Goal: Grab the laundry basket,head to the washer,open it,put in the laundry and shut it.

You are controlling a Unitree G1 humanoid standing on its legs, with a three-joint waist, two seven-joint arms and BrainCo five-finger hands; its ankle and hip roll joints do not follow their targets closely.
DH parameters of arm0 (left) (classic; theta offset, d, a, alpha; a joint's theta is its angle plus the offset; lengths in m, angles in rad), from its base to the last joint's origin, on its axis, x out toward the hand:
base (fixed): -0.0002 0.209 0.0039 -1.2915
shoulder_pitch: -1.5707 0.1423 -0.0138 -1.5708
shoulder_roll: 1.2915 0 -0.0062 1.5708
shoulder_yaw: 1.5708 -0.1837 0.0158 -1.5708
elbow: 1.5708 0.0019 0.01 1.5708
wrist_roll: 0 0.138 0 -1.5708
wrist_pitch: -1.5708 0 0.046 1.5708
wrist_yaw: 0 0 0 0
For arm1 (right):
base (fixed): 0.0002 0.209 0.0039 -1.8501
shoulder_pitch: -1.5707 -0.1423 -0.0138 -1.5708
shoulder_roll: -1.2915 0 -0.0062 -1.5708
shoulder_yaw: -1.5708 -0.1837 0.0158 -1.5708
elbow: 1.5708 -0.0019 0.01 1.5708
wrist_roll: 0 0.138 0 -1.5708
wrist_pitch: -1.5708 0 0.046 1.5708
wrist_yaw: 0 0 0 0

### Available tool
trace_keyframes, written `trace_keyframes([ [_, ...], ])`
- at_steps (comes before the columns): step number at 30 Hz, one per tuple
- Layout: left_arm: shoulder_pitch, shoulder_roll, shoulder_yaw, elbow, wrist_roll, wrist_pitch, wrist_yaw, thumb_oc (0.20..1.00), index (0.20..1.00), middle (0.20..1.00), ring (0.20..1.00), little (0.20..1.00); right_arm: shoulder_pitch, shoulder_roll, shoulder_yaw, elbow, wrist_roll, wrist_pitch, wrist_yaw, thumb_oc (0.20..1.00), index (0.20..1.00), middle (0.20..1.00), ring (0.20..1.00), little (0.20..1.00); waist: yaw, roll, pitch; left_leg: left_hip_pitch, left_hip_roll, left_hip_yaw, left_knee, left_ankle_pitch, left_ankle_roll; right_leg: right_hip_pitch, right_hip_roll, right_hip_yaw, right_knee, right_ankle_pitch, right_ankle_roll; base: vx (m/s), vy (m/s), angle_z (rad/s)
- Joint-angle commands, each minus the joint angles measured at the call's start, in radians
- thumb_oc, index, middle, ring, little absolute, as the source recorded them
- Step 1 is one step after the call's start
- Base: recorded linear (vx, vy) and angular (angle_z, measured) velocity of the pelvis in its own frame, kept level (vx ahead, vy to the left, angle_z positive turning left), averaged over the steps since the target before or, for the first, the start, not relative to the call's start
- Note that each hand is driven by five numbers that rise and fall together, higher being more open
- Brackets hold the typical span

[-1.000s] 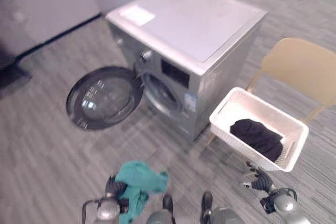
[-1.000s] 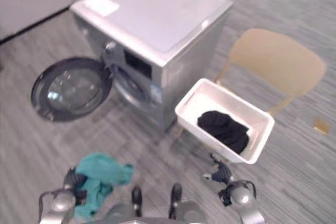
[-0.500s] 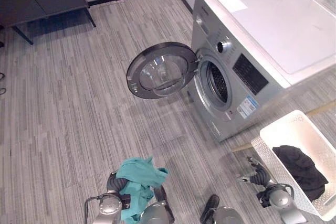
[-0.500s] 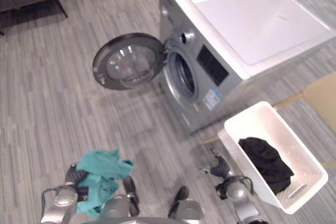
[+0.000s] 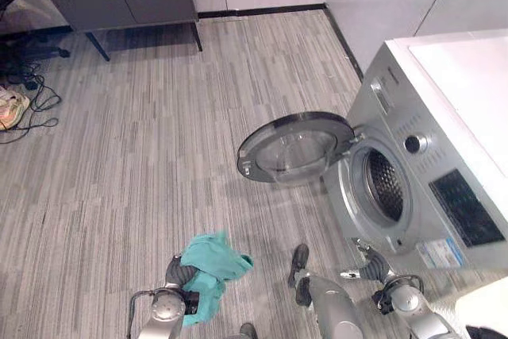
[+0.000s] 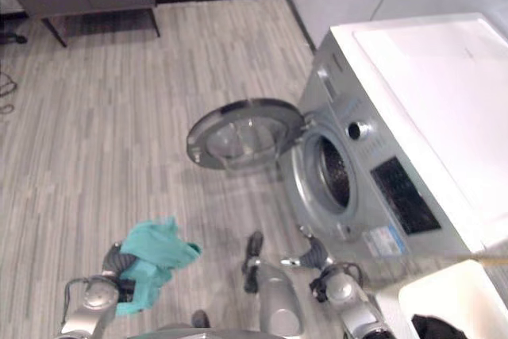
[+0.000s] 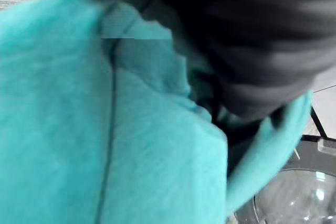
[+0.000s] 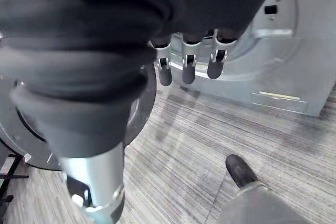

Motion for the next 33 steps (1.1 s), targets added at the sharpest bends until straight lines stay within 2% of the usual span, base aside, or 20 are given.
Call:
trace_keyframes([
  [1, -0.008, 0.009, -0.003, -0.058, 0.038, -0.037, -0.037, 0.200, 0.200, 0.200, 0.200, 0.200, -0.005, -0.040, -0.028, -0.027, -0.023, -0.026, -0.010, 1.000, 1.000, 1.000, 1.000, 1.000, -0.026, -0.022, -0.039, -0.147, -0.031, 0.034, 0.280, -0.036, -0.025, 0.230, -0.002, 0.055, -0.147, -0.076, 0.054, 0.25, -0.162, 0.55],
  [2, -0.023, -0.001, -0.020, -0.041, 0.038, -0.039, -0.038, 0.200, 0.200, 0.200, 0.200, 0.200, -0.004, -0.047, -0.033, -0.020, -0.013, -0.026, -0.014, 1.000, 1.000, 1.000, 1.000, 1.000, -0.025, -0.032, -0.031, -0.205, -0.004, 0.041, 0.388, 0.011, -0.043, 0.267, 0.005, 0.077, -0.168, -0.091, 0.034, 0.19, -0.109, 0.10],
  [4, -0.030, -0.004, -0.027, -0.039, 0.036, -0.037, -0.041, 0.200, 0.200, 0.200, 0.200, 0.200, -0.003, -0.052, -0.037, -0.016, -0.011, -0.026, -0.017, 1.000, 1.000, 1.000, 1.000, 1.000, -0.022, -0.035, -0.027, -0.237, 0.009, 0.044, 0.401, 0.002, -0.035, 0.279, 0.005, 0.084, -0.174, -0.101, 0.031, 0.13, -0.013, -0.70],
  [5, -0.031, -0.002, -0.039, -0.045, 0.041, -0.035, -0.051, 0.200, 0.200, 0.200, 0.200, 0.200, -0.003, -0.057, -0.043, -0.010, -0.012, -0.024, -0.021, 1.000, 1.000, 1.000, 1.000, 1.000, -0.019, -0.044, -0.025, -0.275, 0.016, 0.028, 0.329, -0.032, -0.012, 0.294, 0.000, 0.113, -0.179, -0.111, 0.037, 0.16, 0.094, -0.76],
  [8, -0.034, 0.012, -0.056, -0.060, 0.053, -0.041, -0.056, 0.200, 0.200, 0.200, 0.200, 0.200, -0.002, -0.063, -0.046, -0.009, -0.007, -0.032, -0.033, 1.000, 1.000, 1.000, 1.000, 1.000, -0.008, -0.045, -0.019, -0.327, 0.008, -0.082, 0.193, 0.047, -0.026, 0.301, 0.019, 0.196, -0.189, -0.114, 0.043, 0.18, 0.124, -0.67],
  [9, -0.035, 0.012, -0.056, -0.060, 0.053, -0.041, -0.056, 0.200, 0.200, 0.200, 0.200, 0.200, -0.003, -0.063, -0.047, -0.009, -0.007, -0.032, -0.033, 1.000, 1.000, 1.000, 1.000, 1.000, -0.008, -0.046, -0.021, -0.327, 0.006, -0.081, 0.185, 0.054, -0.026, 0.298, 0.017, 0.197, -0.190, -0.112, 0.043, 0.14, 0.091, -1.37],
  [10, -0.037, 0.012, -0.062, -0.062, 0.051, -0.044, -0.058, 0.200, 0.200, 0.200, 0.200, 0.200, -0.006, -0.064, -0.044, -0.004, -0.005, -0.034, -0.033, 1.000, 1.000, 1.000, 1.000, 1.000, 0.000, -0.045, -0.015, -0.344, 0.003, -0.143, 0.161, 0.075, -0.035, 0.306, 0.030, 0.233, -0.192, -0.116, 0.044, 0.19, 0.144, -1.48],
  [11, -0.048, 0.010, -0.077, -0.068, 0.045, -0.051, -0.051, 0.200, 0.200, 0.200, 0.200, 0.200, -0.026, -0.068, -0.037, 0.007, -0.002, -0.041, -0.036, 1.000, 1.000, 1.000, 1.000, 1.000, 0.014, -0.047, -0.008, -0.380, -0.017, -0.274, 0.129, 0.111, -0.046, 0.313, 0.053, 0.319, -0.190, -0.116, 0.047, 0.19, 0.146, -1.11],
  [13, -0.061, 0.011, -0.088, -0.071, 0.043, -0.051, -0.048, 0.200, 0.200, 0.200, 0.200, 0.200, -0.034, -0.068, -0.035, 0.011, 0.000, -0.042, -0.038, 1.000, 1.000, 1.000, 1.000, 1.000, 0.016, -0.046, -0.009, -0.392, -0.022, -0.302, 0.123, 0.123, -0.047, 0.307, 0.057, 0.349, -0.178, -0.117, 0.048, 0.13, 0.146, -1.32],
  [14, -0.065, 0.011, -0.098, -0.068, 0.047, -0.051, -0.053, 0.200, 0.200, 0.200, 0.200, 0.200, -0.035, -0.069, -0.035, 0.023, -0.005, -0.042, -0.036, 1.000, 1.000, 1.000, 1.000, 1.000, 0.012, -0.042, -0.013, -0.371, -0.019, -0.304, 0.100, 0.108, -0.041, 0.308, 0.064, 0.377, -0.169, -0.127, 0.052, 0.21, 0.324, -1.80],
  [17, -0.094, 0.034, -0.115, -0.070, 0.067, -0.054, -0.046, 0.200, 0.200, 0.200, 0.200, 0.200, -0.040, -0.064, -0.033, 0.037, -0.021, -0.033, -0.033, 1.000, 1.000, 1.000, 1.000, 1.000, -0.011, -0.047, -0.023, -0.336, -0.010, -0.200, 0.095, 0.093, -0.011, 0.273, 0.053, 0.470, -0.106, -0.131, 0.073, 0.14, 0.336, -1.27],
  [18, -0.095, 0.035, -0.115, -0.070, 0.067, -0.054, -0.046, 0.200, 0.200, 0.200, 0.200, 0.200, -0.041, -0.064, -0.033, 0.037, -0.021, -0.033, -0.033, 1.000, 1.000, 1.000, 1.000, 1.000, -0.009, -0.047, -0.025, -0.338, -0.010, -0.198, 0.093, 0.097, -0.011, 0.269, 0.054, 0.473, -0.107, -0.128, 0.073, 0.00, 0.234, -1.56],
  [19, -0.115, 0.058, -0.110, -0.070, 0.069, -0.056, -0.033, 0.200, 0.200, 0.200, 0.200, 0.200, -0.040, -0.049, -0.030, 0.039, -0.017, -0.030, -0.029, 1.000, 1.000, 1.000, 1.000, 1.000, -0.020, -0.057, -0.021, -0.323, -0.005, -0.128, 0.085, 0.088, 0.000, 0.231, 0.050, 0.506, -0.073, -0.116, 0.092, -0.02, 0.195, -1.46],
  [21, -0.127, 0.066, -0.106, -0.071, 0.068, -0.059, -0.024, 0.200, 0.200, 0.200, 0.200, 0.200, -0.045, -0.041, -0.026, 0.047, -0.015, -0.029, -0.029, 1.000, 1.000, 1.000, 1.000, 1.000, -0.024, -0.061, -0.019, -0.316, -0.006, -0.092, 0.083, 0.082, 0.007, 0.213, 0.048, 0.516, -0.066, -0.103, 0.104, -0.02, 0.164, -1.27],
  [24, -0.144, 0.072, -0.097, -0.074, 0.065, -0.063, -0.013, 0.200, 0.200, 0.200, 0.200, 0.200, -0.059, -0.025, -0.013, 0.065, -0.024, -0.028, -0.025, 1.000, 1.000, 1.000, 1.000, 1.000, -0.027, -0.063, -0.016, -0.291, -0.002, -0.021, 0.072, 0.070, 0.017, 0.183, 0.043, 0.499, -0.054, -0.082, 0.116, -0.02, 0.130, -1.42],
  [25, -0.157, 0.068, -0.088, -0.093, 0.047, -0.069, -0.003, 0.200, 0.200, 0.200, 0.200, 0.200, -0.072, -0.003, -0.010, 0.065, -0.021, -0.038, -0.024, 1.000, 1.000, 1.000, 1.000, 1.000, -0.014, -0.044, -0.006, -0.260, 0.011, 0.052, 0.058, 0.067, 0.023, 0.164, -0.005, 0.286, -0.016, -0.098, 0.107, -0.06, 0.137, -1.49],
  [27, -0.148, 0.067, -0.085, -0.107, 0.041, -0.071, -0.003, 0.200, 0.200, 0.200, 0.200, 0.200, -0.072, -0.002, -0.009, 0.065, -0.019, -0.045, -0.023, 1.000, 1.000, 1.000, 1.000, 1.000, -0.005, -0.034, -0.013, -0.246, 0.019, 0.093, 0.041, 0.074, 0.027, 0.181, -0.017, 0.173, 0.033, -0.138, 0.086, -0.04, 0.090, -1.75],
  [28, -0.148, 0.067, -0.085, -0.107, 0.041, -0.071, -0.003, 0.200, 0.200, 0.200, 0.200, 0.200, -0.072, -0.002, -0.009, 0.065, -0.019, -0.045, -0.023, 1.000, 1.000, 1.000, 1.000, 1.000, -0.005, -0.034, -0.012, -0.245, 0.018, 0.093, 0.040, 0.074, 0.027, 0.182, -0.018, 0.173, 0.034, -0.139, 0.086, 0.12, -0.085, -1.36],
  [29, -0.113, 0.058, -0.065, -0.123, 0.024, -0.069, -0.010, 0.200, 0.200, 0.200, 0.200, 0.200, -0.059, 0.005, -0.006, 0.077, -0.026, -0.045, -0.020, 1.000, 1.000, 1.000, 1.000, 1.000, 0.020, -0.034, -0.036, -0.210, 0.026, 0.159, 0.028, 0.051, 0.012, 0.239, -0.043, 0.049, 0.000, -0.178, 0.077, 0.14, -0.144, -0.62],
  [33, -0.105, 0.034, -0.054, -0.115, 0.001, -0.072, -0.002, 0.200, 0.200, 0.200, 0.200, 0.200, -0.027, -0.002, -0.039, 0.080, -0.002, -0.039, -0.036, 1.000, 1.000, 1.000, 1.000, 1.000, 0.009, -0.035, -0.016, -0.259, 0.049, 0.183, 0.149, 0.019, 0.001, 0.255, -0.015, 0.105, -0.096, -0.156, 0.073, 0.01, -0.150, -0.73],
])
